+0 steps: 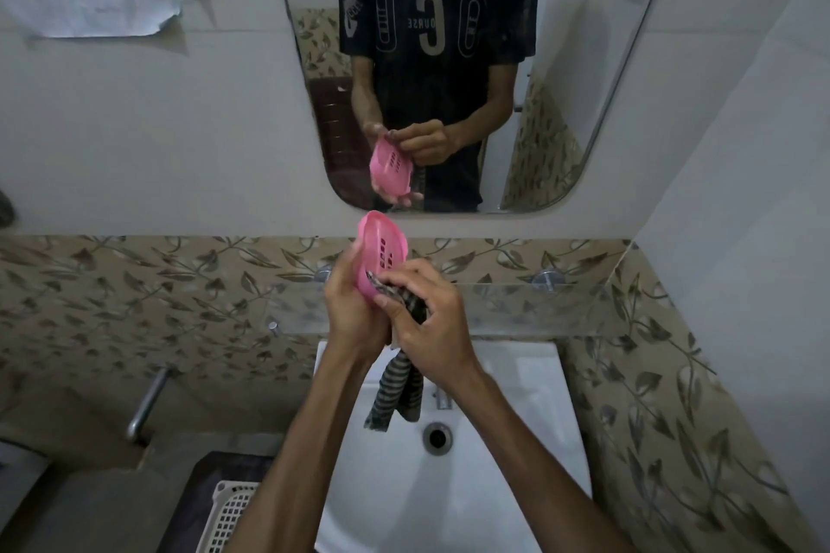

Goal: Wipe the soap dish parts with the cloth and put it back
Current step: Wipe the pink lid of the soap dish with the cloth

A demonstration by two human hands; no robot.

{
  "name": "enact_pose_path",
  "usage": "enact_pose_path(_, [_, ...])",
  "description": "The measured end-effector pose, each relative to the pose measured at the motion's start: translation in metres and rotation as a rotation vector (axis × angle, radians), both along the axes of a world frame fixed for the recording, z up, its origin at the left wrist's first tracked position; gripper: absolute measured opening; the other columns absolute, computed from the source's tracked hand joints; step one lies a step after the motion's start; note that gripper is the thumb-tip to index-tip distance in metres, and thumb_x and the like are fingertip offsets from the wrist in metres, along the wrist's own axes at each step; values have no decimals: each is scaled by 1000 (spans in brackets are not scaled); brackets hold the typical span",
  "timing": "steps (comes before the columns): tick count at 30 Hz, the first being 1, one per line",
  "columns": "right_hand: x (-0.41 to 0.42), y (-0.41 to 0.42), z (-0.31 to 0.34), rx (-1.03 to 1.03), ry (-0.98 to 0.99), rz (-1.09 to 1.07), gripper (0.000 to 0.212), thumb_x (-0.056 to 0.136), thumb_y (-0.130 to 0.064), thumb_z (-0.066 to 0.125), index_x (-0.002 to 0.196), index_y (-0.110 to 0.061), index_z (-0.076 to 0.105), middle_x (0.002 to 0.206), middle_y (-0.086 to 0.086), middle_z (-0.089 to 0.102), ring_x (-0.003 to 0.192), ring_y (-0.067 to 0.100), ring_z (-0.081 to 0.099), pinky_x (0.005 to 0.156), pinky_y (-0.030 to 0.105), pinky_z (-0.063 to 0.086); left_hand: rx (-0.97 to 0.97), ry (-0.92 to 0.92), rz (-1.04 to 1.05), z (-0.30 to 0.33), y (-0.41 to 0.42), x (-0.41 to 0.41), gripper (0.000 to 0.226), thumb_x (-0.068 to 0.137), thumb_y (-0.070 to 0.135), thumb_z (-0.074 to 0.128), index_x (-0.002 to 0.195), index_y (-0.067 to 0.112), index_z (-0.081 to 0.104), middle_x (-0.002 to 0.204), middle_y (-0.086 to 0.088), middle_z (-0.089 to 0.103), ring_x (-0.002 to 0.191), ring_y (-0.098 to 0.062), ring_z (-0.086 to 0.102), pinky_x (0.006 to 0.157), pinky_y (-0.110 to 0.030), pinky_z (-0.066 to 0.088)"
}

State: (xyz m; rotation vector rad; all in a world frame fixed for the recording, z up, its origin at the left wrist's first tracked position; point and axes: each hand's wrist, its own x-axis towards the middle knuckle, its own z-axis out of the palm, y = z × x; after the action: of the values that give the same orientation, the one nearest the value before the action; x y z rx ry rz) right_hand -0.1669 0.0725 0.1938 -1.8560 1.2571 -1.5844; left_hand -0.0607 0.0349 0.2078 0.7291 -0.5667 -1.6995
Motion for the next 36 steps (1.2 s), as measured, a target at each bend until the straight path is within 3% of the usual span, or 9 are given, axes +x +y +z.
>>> enact_pose_path(2, [-9, -3, 0, -24, 80, 63, 22, 88, 1, 78, 109, -2, 80, 108, 7, 72, 106, 16, 67, 92, 30, 58, 67, 86, -67, 3, -4, 11, 84, 97, 64, 48, 147, -3, 49, 137, -27, 60, 128, -40, 62, 113, -51, 47])
enact_pose_path(5, [-26, -7, 0, -27, 216, 159, 20, 87, 6, 77, 104, -3, 82, 108, 7, 73, 105, 13, 67, 92, 21, 54, 164, 179, -267, 9, -11, 30, 99, 91, 75, 50, 157, 2, 40, 152, -35, 49, 142, -48, 49, 120, -60, 36])
enact_pose_path(10, [-40, -1, -1, 107, 273, 188, 20, 88, -2, 78, 103, -14, 84, 115, 1, 61, 100, 7, 60, 87, 19, 56, 197, 102, -269, 13, -8, 37, 82, 87, 67, 56, 139, 3, 62, 125, -23, 66, 113, -38, 64, 99, -53, 53])
enact_pose_path(13, [-38, 3, -4, 213, 141, 114, 13, 89, -16, 83, 101, -19, 85, 111, -2, 60, 105, 10, 62, 90, 22, 56, 100, 108, -146, 8, -5, 27, 71, 89, 59, 53, 131, 3, 63, 116, -23, 66, 114, -37, 61, 110, -52, 46])
enact_pose_path(16, [-29, 1, -7, 205, 66, 13, 10, 88, -16, 84, 98, -15, 86, 99, 1, 71, 86, 11, 68, 80, 28, 58, -9, 149, -63, 3, -2, 16, 65, 92, 54, 52, 131, 3, 57, 111, -21, 63, 116, -37, 53, 118, -52, 36])
enact_pose_path(21, [-10, -3, -5, 170, -24, -69, 10, 83, -10, 87, 92, -13, 86, 89, -1, 80, 86, 9, 73, 80, 28, 60, -145, 65, 84, 6, -2, 0, 57, 93, 47, 49, 126, 2, 56, 102, -21, 63, 96, -31, 64, 88, -43, 52])
enact_pose_path(26, [-8, -11, 0, 126, -8, -105, 7, 88, -11, 82, 94, -14, 85, 92, -2, 80, 89, 9, 72, 80, 23, 58, -227, 145, 88, 9, -4, -3, 60, 89, 46, 58, 129, 2, 51, 106, -19, 59, 102, -30, 59, 98, -43, 47])
enact_pose_path(31, [10, -5, -4, 88, -1, -167, 6, 89, -8, 80, 93, -11, 83, 93, 0, 78, 86, 11, 70, 78, 23, 57, -245, 154, 124, 9, -4, -6, 68, 76, 48, 71, 126, 6, 50, 106, -16, 57, 101, -28, 56, 93, -46, 41])
enact_pose_path(36, [8, -9, -11, 153, -132, -245, 4, 91, -10, 80, 93, -10, 83, 91, 0, 79, 83, 12, 72, 72, 30, 59, -244, 203, 149, 5, -2, -7, 54, 83, 37, 60, 125, 6, 49, 104, -13, 61, 101, -26, 57, 88, -40, 48])
